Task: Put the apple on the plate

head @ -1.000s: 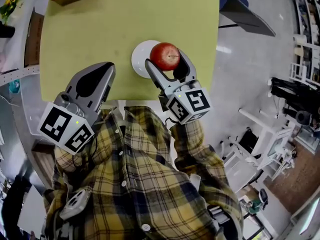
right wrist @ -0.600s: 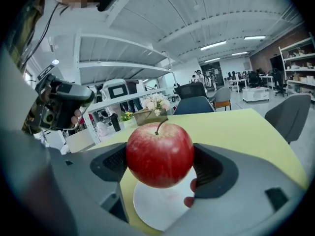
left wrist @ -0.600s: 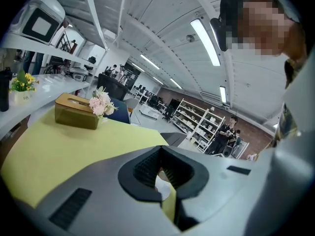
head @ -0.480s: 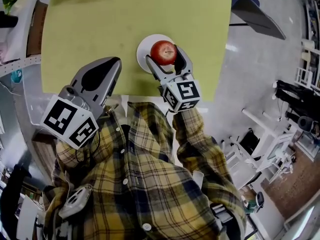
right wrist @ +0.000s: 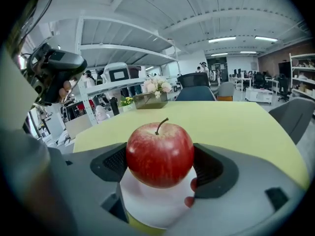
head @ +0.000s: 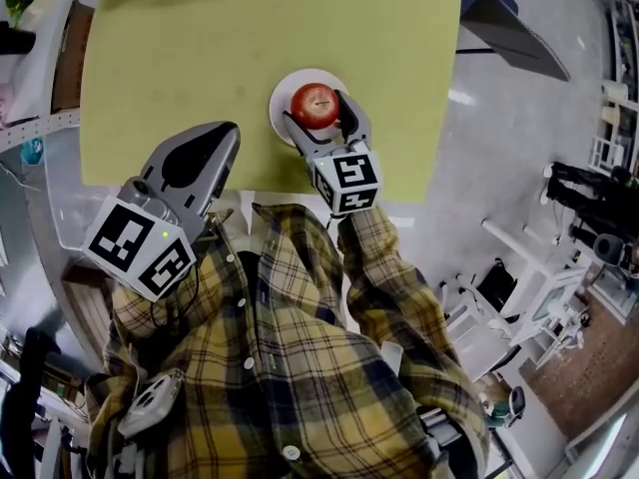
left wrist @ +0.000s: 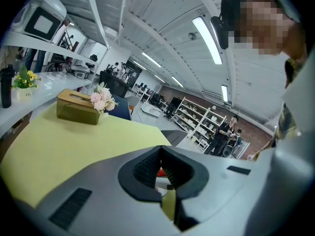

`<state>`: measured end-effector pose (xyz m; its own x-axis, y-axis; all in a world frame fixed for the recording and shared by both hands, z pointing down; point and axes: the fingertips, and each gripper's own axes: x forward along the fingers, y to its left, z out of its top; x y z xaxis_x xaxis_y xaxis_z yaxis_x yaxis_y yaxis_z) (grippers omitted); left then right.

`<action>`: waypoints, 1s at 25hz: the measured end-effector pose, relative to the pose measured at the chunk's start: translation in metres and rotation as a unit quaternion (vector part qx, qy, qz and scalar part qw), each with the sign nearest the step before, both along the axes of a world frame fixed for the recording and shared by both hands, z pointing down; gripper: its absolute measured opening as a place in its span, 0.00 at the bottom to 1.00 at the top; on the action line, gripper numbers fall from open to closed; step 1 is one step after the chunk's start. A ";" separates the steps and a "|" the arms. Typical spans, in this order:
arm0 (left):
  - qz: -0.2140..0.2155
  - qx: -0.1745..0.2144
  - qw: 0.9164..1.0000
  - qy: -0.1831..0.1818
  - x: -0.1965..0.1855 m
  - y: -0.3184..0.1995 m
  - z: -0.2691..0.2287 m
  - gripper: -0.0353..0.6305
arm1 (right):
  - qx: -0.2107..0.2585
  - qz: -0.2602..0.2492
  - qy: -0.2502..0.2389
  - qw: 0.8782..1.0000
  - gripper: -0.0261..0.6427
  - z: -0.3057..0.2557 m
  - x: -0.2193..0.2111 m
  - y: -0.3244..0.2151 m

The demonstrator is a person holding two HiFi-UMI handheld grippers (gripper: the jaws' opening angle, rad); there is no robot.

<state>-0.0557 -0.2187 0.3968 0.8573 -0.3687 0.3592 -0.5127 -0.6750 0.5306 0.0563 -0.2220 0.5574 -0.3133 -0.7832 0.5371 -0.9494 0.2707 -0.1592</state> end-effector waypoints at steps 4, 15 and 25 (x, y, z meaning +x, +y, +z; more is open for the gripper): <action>-0.004 -0.002 1.000 0.001 -0.004 0.001 0.000 0.06 | -0.012 0.010 -0.003 1.000 0.61 0.005 0.001 -0.001; -0.006 -0.001 1.000 0.002 -0.006 0.000 0.000 0.06 | -0.074 -0.007 0.007 0.997 0.61 0.019 -0.002 -0.003; 0.004 0.001 1.000 0.008 -0.005 0.000 -0.001 0.06 | -0.109 -0.002 -0.004 0.994 0.61 0.023 0.000 0.006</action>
<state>-0.0606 -0.2186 0.3959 0.8656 -0.3630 0.3450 -0.4992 -0.6796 0.5375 0.0559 -0.2163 0.5802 -0.3221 -0.6465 0.6916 -0.9466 0.2328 -0.2232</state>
